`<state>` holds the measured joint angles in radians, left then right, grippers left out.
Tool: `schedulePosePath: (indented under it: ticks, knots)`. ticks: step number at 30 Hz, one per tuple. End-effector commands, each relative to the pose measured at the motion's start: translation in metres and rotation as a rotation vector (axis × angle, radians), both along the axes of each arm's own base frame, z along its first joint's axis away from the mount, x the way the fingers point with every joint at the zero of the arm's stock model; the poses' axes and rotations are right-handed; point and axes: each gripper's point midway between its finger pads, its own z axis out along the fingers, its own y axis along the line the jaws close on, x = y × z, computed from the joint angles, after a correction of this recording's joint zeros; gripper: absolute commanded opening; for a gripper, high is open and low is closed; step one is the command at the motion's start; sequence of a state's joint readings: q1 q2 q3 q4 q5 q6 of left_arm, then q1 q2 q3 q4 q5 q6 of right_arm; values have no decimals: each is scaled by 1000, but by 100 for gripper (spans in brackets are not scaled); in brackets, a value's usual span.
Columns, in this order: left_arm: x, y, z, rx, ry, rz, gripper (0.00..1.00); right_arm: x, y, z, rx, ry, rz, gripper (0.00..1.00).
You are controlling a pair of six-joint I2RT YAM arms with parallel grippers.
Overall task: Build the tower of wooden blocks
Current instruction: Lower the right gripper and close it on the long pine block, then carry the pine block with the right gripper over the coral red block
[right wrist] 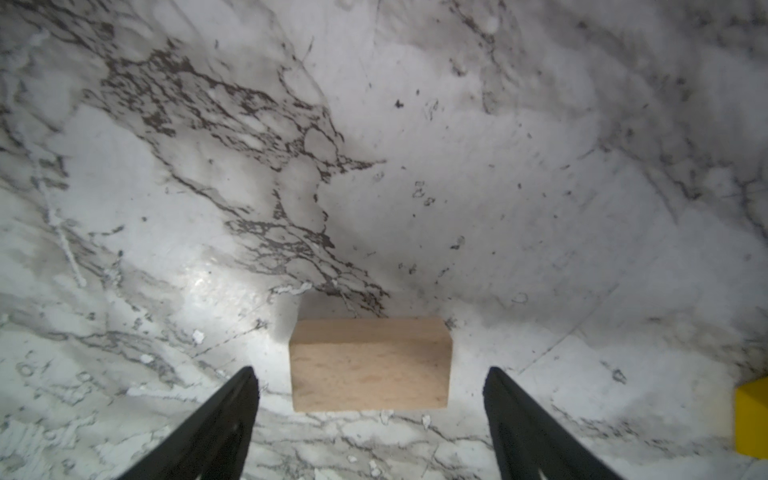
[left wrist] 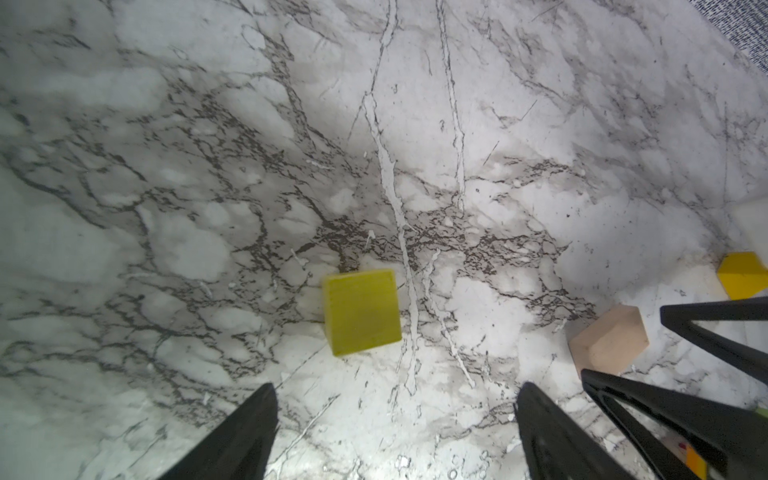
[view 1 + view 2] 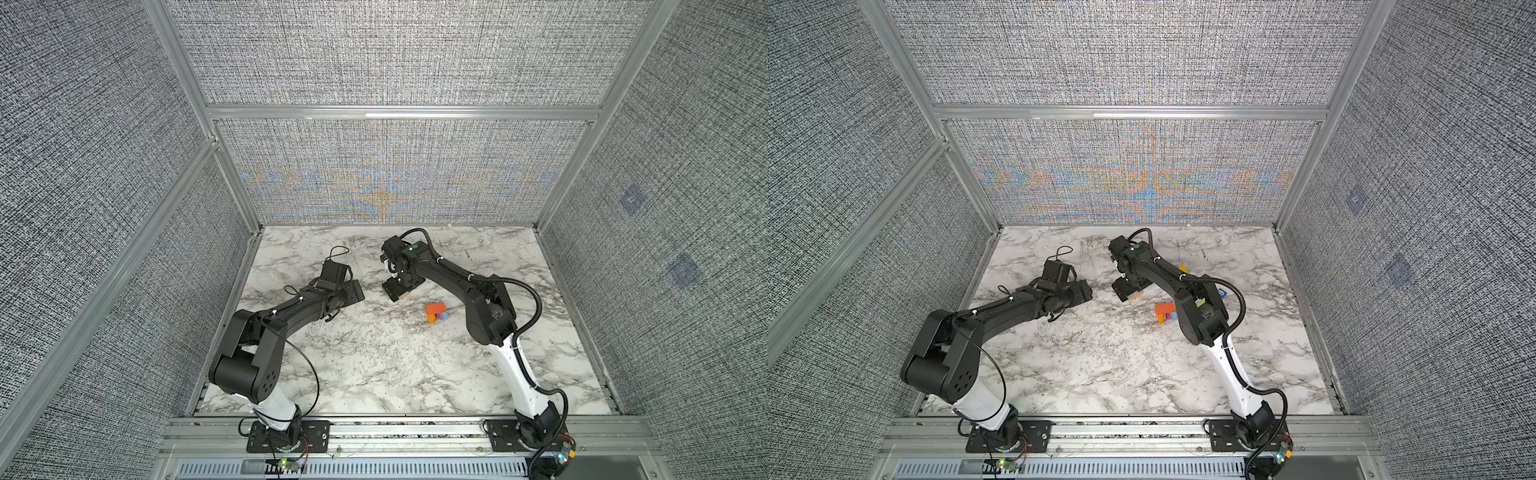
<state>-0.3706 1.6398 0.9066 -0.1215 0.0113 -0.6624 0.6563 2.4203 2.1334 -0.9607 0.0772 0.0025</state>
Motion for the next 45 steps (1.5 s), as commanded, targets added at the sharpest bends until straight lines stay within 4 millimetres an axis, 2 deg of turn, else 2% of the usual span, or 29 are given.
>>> schedulePosePath:
  ticks: [1, 17, 24, 29, 35, 40, 45]
  knots:
    - [4, -2, 3, -13, -15, 0, 90, -5, -3, -4, -14, 24, -3, 86]
    - [3, -3, 0, -18, -7, -4, 90, -4, -3, -13, -23, 32, -12, 70]
    - [3, -4, 2, -23, -8, -4, 90, -2, -6, -6, -27, 17, -28, 60]
    - [2, -4, 7, -26, -9, -4, 90, -4, -11, 8, -35, -8, -61, 57]
    - [-3, -10, 14, -58, -16, -42, 90, -12, -20, 40, -11, -40, -119, 57]
    - [-10, -21, 25, -85, -22, -73, 90, -22, -35, 68, -1, -61, -179, 57]
    - [-20, -33, 36, -60, -34, -101, 90, -36, -54, 86, 19, -67, -230, 57]
